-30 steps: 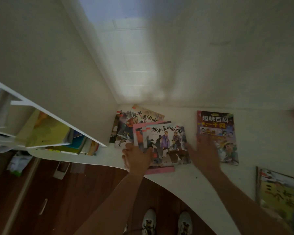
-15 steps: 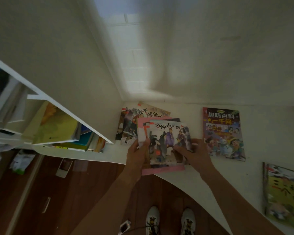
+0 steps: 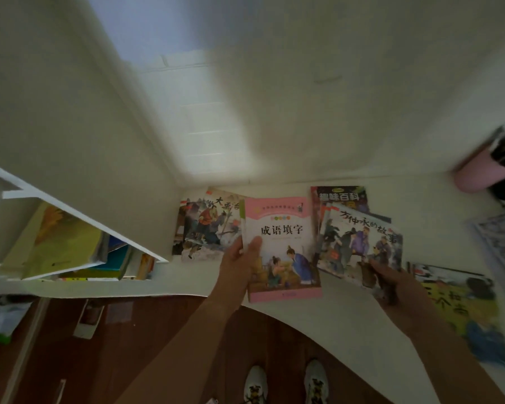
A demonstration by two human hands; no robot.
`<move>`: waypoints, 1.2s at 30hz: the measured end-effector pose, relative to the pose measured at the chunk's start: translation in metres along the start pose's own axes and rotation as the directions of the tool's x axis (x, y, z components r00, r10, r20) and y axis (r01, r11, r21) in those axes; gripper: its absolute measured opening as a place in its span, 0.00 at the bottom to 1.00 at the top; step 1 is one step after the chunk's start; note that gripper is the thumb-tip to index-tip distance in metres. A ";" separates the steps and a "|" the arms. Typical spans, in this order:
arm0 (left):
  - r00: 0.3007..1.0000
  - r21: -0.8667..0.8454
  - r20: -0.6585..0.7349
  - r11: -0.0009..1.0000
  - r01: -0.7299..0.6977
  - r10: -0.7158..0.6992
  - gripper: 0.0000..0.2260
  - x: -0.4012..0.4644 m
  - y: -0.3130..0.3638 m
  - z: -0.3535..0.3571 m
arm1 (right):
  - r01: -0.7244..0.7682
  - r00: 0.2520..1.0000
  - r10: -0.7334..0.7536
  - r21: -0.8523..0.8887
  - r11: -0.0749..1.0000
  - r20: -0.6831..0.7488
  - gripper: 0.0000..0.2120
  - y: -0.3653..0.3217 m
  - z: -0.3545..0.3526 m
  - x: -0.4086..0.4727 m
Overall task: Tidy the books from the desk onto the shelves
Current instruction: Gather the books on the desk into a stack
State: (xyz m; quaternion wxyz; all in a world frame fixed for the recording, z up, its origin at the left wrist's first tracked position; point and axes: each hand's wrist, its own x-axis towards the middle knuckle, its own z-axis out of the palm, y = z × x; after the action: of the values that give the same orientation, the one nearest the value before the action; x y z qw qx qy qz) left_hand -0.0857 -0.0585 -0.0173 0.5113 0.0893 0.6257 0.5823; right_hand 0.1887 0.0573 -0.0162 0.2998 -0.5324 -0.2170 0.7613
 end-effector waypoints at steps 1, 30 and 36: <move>0.999 0.061 0.010 0.998 -0.031 0.030 0.12 0.004 -0.002 0.013 | -0.011 1.000 0.011 0.020 1.000 -0.008 0.08 -0.003 -0.009 -0.009; 0.904 0.526 0.387 0.762 -0.377 0.181 0.11 -0.035 -0.086 0.134 | 0.365 0.905 -0.421 -0.614 0.699 0.059 0.17 0.022 -0.084 -0.025; 0.969 0.475 0.228 0.859 -0.193 0.092 0.12 -0.035 -0.108 0.131 | 0.313 0.933 -0.355 -0.629 0.712 0.063 0.06 0.030 -0.086 -0.030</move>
State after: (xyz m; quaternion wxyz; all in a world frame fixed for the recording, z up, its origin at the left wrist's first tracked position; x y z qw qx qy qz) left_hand 0.0804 -0.0329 -0.0603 0.4861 0.3203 0.6914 0.4279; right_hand 0.2701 0.0160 -0.0446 0.2434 -0.5770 -0.5418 0.5606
